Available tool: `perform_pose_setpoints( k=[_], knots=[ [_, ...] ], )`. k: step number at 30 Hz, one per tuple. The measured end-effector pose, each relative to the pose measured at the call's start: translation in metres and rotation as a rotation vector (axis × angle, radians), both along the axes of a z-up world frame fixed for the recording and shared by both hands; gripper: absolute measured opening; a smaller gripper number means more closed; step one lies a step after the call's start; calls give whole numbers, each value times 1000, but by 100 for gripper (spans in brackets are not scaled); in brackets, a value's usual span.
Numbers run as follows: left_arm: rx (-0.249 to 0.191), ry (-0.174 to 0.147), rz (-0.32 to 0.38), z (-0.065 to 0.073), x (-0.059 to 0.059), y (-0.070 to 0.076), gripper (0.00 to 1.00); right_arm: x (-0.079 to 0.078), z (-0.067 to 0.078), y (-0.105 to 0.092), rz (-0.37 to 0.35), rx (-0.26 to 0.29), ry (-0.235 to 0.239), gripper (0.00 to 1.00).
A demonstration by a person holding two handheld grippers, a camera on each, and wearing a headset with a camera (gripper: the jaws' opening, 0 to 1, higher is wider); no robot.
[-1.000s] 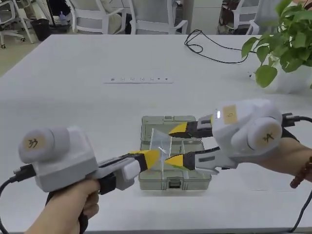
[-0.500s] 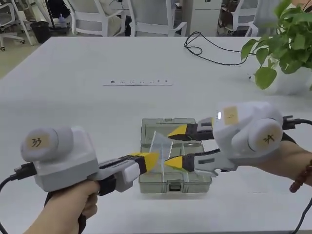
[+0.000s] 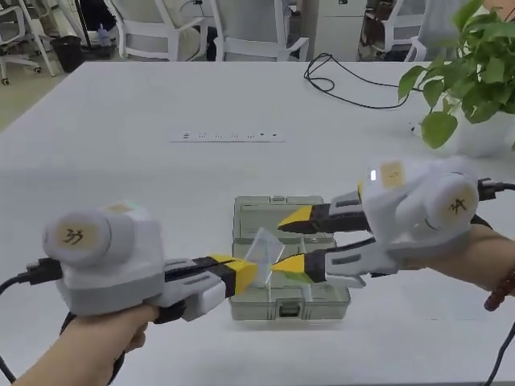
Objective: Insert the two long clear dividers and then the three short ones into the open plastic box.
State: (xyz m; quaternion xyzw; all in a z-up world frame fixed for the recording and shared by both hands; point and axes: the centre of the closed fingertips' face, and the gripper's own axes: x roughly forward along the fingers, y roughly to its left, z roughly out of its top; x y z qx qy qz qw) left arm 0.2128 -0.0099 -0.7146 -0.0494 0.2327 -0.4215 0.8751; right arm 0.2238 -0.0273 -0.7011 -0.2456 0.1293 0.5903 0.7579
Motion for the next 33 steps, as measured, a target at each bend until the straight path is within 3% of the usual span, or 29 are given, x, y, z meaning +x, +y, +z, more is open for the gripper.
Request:
perform_pose_setpoints(
  k=[4,6,8,12,17,21,33],
  knots=[
    [37,-40,-84,1,-7,-7,0,-4,-2,-2,11,2,27,31],
    [37,-32,-109,-1,-10,-10,0,-7,-3,-2,23,8,53,30],
    [81,-55,-149,-5,-13,-10,0,-10,-4,-2,34,16,81,30],
    [71,-65,-192,-5,-19,-13,0,-19,-7,-3,66,28,145,30],
    [109,-91,-272,-8,-30,-17,0,-31,-11,-4,112,31,209,28],
    [141,-108,-311,-11,-34,-16,0,-38,-16,-5,147,17,233,27],
    [154,-164,-452,-4,-50,-23,0,-55,-23,-9,219,5,286,17]
  ],
)
